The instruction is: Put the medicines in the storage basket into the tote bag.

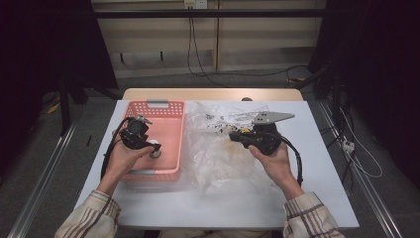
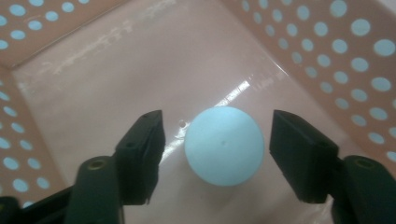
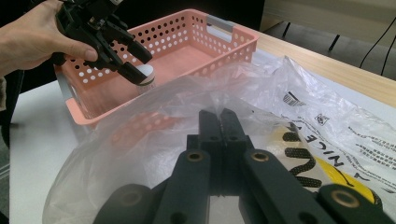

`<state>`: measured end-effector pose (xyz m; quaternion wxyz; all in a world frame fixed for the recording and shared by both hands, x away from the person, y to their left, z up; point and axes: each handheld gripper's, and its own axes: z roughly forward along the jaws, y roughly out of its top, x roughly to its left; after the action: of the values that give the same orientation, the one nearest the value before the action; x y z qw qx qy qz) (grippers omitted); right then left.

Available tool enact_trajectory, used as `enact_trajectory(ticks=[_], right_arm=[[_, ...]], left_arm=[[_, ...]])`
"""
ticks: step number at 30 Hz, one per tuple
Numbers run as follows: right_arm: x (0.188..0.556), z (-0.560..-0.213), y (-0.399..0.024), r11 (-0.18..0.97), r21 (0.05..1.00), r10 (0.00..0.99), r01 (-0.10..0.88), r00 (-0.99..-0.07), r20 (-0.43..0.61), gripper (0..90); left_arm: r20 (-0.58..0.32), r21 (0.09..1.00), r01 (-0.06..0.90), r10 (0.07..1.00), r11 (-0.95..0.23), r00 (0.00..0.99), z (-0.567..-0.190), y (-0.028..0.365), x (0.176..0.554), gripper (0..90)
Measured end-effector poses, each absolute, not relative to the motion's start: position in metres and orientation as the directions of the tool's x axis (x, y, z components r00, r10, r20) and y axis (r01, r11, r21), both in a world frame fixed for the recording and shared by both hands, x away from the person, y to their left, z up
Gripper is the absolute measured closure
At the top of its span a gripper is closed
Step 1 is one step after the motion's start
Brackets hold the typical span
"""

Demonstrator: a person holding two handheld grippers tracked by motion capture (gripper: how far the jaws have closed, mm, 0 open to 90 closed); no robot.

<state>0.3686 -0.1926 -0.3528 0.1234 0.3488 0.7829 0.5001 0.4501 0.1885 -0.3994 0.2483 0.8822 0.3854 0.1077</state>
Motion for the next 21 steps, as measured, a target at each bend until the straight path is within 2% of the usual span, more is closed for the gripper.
enact_trajectory(ticks=[9, 21], right_arm=[[0.3678, -0.3516, -0.1924, 0.256, 0.870, 0.671, 0.421, -0.725, 0.153, 90.0], [0.3689, -0.3528, -0.1924, 0.255, 0.868, 0.674, 0.426, -0.722, 0.157, 90.0]], left_arm=[[-0.006, 0.463, 0.628, 0.707, -0.625, 0.707, -0.4058, 0.1837, 0.4545, 49.6], [-0.022, 0.504, 0.625, 0.714, -0.596, 0.700, -0.4019, 0.1897, 0.4548, 51.0]])
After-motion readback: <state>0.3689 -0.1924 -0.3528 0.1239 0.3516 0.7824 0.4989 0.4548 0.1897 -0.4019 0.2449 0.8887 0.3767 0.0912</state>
